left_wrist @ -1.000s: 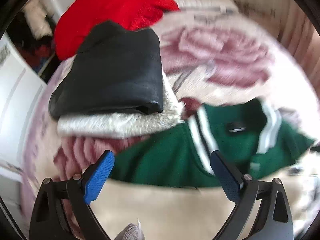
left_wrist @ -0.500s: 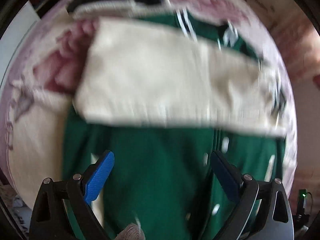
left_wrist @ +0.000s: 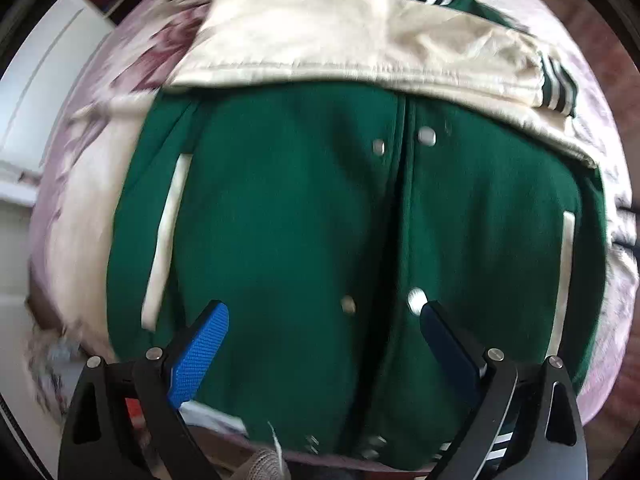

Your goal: Fold large clothes

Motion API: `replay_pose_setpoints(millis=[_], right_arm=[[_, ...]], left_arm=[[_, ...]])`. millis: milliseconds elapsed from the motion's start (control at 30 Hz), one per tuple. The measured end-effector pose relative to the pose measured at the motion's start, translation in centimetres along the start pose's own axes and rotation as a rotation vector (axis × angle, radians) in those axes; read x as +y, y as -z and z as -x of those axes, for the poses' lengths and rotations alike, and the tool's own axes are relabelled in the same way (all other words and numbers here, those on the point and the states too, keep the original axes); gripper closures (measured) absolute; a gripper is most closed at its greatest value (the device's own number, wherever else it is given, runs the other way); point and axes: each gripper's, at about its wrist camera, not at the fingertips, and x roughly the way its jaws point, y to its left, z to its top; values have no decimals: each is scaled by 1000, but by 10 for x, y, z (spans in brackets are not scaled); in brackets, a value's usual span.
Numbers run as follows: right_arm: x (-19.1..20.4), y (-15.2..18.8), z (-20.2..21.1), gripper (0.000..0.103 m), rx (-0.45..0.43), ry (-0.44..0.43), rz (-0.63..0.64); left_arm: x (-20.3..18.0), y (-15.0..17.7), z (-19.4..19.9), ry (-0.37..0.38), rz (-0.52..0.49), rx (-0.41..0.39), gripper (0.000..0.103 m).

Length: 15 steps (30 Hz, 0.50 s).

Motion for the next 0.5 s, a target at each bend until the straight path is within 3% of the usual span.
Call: replay_pose_setpoints(millis=[33, 67, 100, 167, 200, 333, 467, 500], right_arm=[[1, -23, -9, 41, 7, -40, 32], [3, -37, -17, 54, 24, -54, 64], [4, -49, -28, 96, 32, -42, 85], [-6, -59, -41, 97, 46, 35, 91], [-11, -61, -46, 97, 57, 32, 93], [-12, -64, -40, 95, 106, 30, 163], [-22, -72, -12, 44, 176, 1, 140], [-31, -72, 4, 42, 174, -14, 135]], left_arm=[[-7, 7, 2, -21, 19, 1, 4], [-14, 12, 4, -45, 39, 5, 4], [-21, 16, 6, -62, 63, 6, 4], [-34, 23, 11, -77, 105, 7, 4], [-41, 25, 14, -81, 113, 9, 4], [-76, 40, 34, -81, 70, -11, 4], [-133, 74, 39, 43, -49, 13, 4], [-157, 88, 36, 85, -94, 37, 4]])
